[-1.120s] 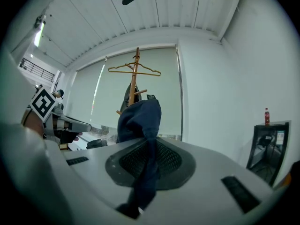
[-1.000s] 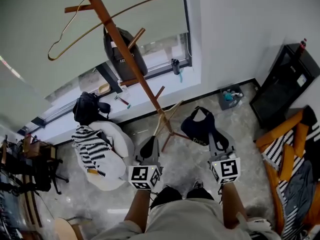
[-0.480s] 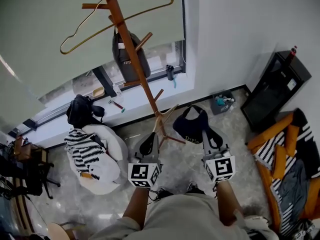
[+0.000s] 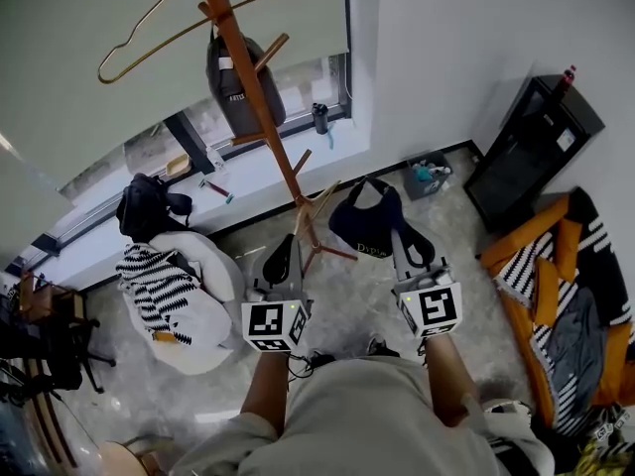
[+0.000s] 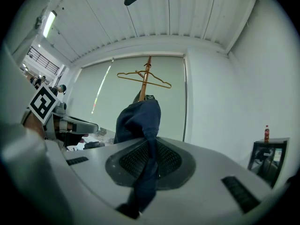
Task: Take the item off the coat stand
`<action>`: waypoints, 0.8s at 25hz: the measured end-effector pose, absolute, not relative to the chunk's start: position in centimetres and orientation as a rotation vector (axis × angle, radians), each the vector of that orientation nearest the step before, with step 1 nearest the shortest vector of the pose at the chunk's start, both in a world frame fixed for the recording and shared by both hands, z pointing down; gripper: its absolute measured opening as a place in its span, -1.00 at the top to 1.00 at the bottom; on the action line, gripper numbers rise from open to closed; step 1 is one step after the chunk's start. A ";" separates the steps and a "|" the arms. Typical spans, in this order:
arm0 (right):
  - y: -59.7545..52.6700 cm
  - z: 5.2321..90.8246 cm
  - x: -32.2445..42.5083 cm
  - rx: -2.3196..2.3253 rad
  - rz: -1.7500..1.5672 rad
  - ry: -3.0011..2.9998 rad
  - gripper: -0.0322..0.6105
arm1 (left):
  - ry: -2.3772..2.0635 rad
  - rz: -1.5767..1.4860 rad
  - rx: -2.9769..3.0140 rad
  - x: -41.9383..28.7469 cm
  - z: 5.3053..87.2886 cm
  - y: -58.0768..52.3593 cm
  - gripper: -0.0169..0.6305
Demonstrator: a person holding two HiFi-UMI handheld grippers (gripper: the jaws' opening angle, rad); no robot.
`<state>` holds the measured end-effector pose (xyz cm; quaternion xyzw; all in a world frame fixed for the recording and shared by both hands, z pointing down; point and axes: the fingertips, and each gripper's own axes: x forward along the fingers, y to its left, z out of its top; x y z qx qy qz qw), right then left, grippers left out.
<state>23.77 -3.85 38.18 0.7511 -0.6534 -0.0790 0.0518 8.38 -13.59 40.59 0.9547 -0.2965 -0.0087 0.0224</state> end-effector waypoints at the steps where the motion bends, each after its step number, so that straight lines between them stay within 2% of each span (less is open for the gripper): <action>1: -3.7 38.2 23.7 2.287 -0.241 -1.983 0.81 | -0.915 -0.027 2.957 8.3 40.6 -13.4 0.92; 20: -2.7 39.0 23.3 2.289 -0.206 -1.977 0.81 | -0.906 0.006 2.952 7.6 41.5 -11.7 0.92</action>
